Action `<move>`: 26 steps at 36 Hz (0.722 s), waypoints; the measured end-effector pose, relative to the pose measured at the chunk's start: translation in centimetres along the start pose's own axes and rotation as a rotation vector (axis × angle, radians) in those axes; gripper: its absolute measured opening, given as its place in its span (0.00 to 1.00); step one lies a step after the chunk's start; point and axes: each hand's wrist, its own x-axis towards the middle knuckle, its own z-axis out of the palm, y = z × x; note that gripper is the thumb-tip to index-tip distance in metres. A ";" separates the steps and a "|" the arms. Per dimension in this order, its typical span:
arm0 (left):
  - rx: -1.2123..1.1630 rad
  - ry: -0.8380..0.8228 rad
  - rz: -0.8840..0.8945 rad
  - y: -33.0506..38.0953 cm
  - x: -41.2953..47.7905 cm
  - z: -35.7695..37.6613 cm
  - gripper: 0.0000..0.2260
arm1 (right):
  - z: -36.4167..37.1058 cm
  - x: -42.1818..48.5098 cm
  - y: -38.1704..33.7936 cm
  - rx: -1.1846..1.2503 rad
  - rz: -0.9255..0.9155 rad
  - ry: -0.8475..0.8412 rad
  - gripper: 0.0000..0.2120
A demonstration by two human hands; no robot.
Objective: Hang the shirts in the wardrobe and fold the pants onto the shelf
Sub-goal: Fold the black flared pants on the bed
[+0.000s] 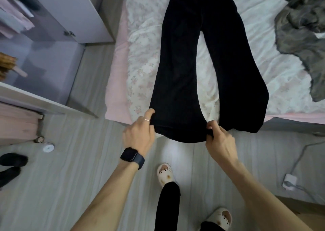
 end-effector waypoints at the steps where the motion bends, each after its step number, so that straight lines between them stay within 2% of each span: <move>1: -0.158 -0.013 -0.189 -0.6 -0.6 0.1 0.21 | -0.1 -0.2 -0.5 0.007 -0.034 0.007 0.12; 4: -0.955 -0.103 -0.906 -1.3 -2.7 1.0 0.20 | 0.6 -1.0 -1.9 -0.013 -0.113 -0.092 0.13; 5: -1.111 -0.126 -1.057 -1.3 -3.8 1.4 0.21 | 1.1 -1.3 -2.1 -0.002 -0.123 -0.127 0.13; 6: -1.162 -0.161 -1.110 -1.3 -4.9 1.9 0.22 | 1.6 -1.7 -2.2 0.016 -0.118 -0.145 0.14; 11: -1.033 -0.339 -0.982 -2.5 -6.5 3.6 0.20 | 3.1 -2.7 -1.2 0.116 0.043 -0.128 0.14; 13: -1.013 -0.384 -0.945 -2.8 -6.5 3.7 0.18 | 3.1 -3.5 -0.3 0.153 0.126 -0.191 0.12; 16: -0.966 -0.398 -0.878 -3.4 -6.5 4.3 0.09 | 3.5 -4.6 0.7 0.237 0.268 -0.211 0.08; 18: -0.900 -0.365 -0.835 -3.6 -6.4 5.0 0.09 | 3.9 -4.6 1.2 0.308 0.359 -0.165 0.13; 20: -0.844 -0.323 -0.780 -3.6 -6.3 5.5 0.09 | 4.3 -4.4 1.5 0.415 0.435 -0.154 0.06; 21: -0.831 -0.305 -0.761 -3.7 -6.4 5.6 0.05 | 4.7 -4.4 1.6 0.455 0.468 -0.165 0.03; 22: -0.817 -0.300 -0.740 -3.9 -6.5 5.8 0.02 | 5.1 -4.4 1.6 0.483 0.489 -0.176 0.06; 24: -0.779 -0.288 -0.704 -4.5 -7.0 6.2 0.10 | 6.0 -4.6 1.6 0.474 0.477 -0.193 0.08; 26: -0.732 -0.278 -0.708 -5.4 -7.3 6.7 0.13 | 7.0 -4.7 1.5 0.416 0.474 -0.206 0.08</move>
